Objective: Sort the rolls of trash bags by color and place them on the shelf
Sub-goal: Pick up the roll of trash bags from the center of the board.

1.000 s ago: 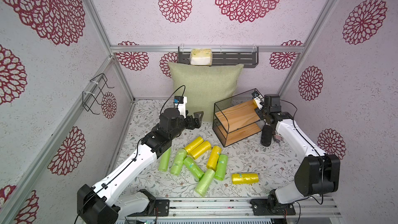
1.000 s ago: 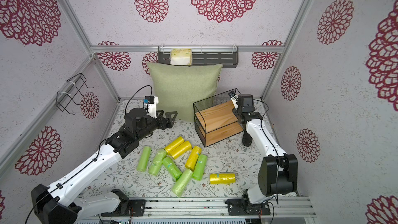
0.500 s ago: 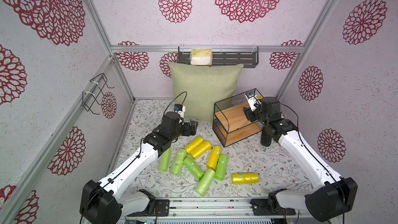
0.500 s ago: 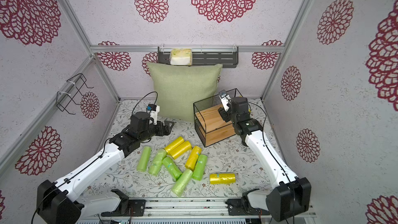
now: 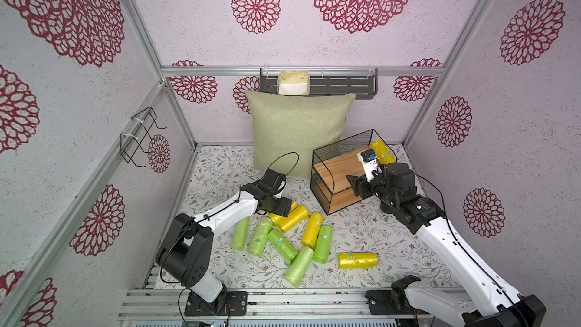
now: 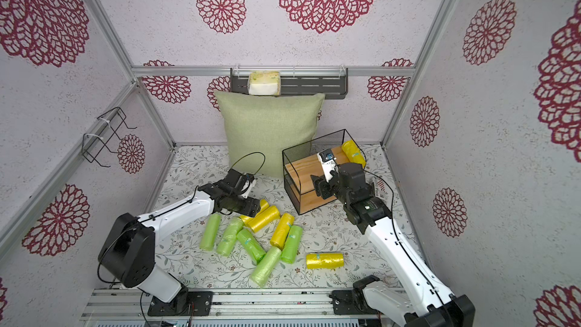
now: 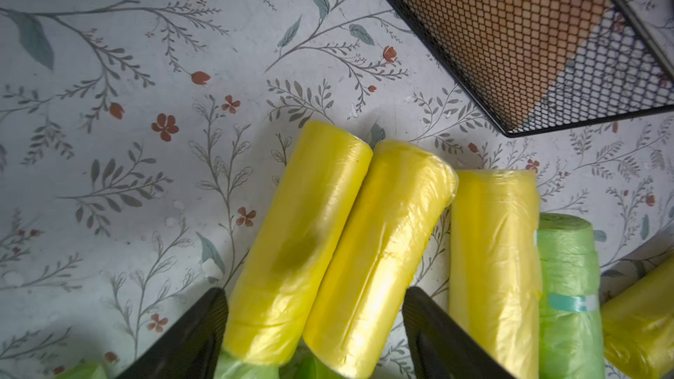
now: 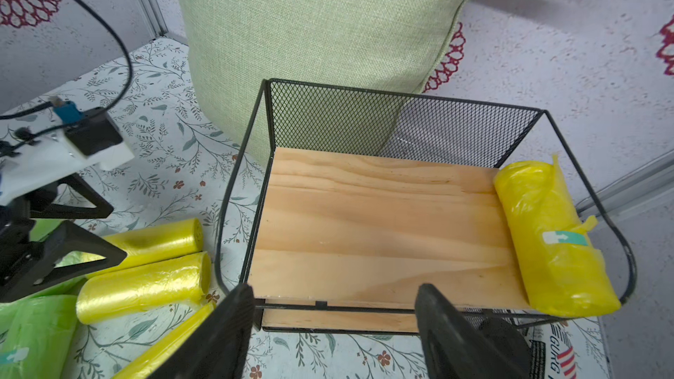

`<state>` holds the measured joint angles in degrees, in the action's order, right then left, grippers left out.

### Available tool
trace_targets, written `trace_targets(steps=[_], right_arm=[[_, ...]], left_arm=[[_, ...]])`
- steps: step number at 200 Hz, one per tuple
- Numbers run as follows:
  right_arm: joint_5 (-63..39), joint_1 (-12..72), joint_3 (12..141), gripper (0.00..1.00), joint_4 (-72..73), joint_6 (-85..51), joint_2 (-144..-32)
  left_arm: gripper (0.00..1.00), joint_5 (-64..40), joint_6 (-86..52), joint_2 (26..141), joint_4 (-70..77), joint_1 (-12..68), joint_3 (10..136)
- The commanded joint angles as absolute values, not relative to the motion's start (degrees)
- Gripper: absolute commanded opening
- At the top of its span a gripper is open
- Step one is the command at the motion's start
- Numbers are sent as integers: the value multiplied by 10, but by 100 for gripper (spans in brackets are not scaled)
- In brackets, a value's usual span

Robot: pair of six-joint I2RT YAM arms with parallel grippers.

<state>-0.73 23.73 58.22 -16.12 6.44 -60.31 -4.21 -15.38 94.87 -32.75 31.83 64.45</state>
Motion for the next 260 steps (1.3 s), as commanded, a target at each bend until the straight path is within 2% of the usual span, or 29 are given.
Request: trace_targets(steps=[1, 49, 110, 161, 180, 203, 260], right_arm=[[-23, 238, 575, 74, -145, 48, -597], [-20, 237, 556, 74, -134, 48, -594], [-20, 237, 546, 74, -134, 43, -585], [-33, 237, 544, 74, -123, 27, -584], [-44, 238, 546, 74, -117, 15, -583], [-67, 239, 546, 74, -101, -5, -577], [-128, 319, 523, 74, 35, -112, -587]], left_arm=[[75, -47, -121, 988, -355, 323, 687], [67, -42, -107, 1077, -380, 324, 751], [71, -23, -100, 1161, -386, 320, 803], [54, -4, -135, 1160, -344, 298, 809], [44, 1, -155, 1137, -322, 287, 802], [40, 2, -190, 1068, -267, 269, 770], [40, -47, -390, 842, -39, 241, 646]])
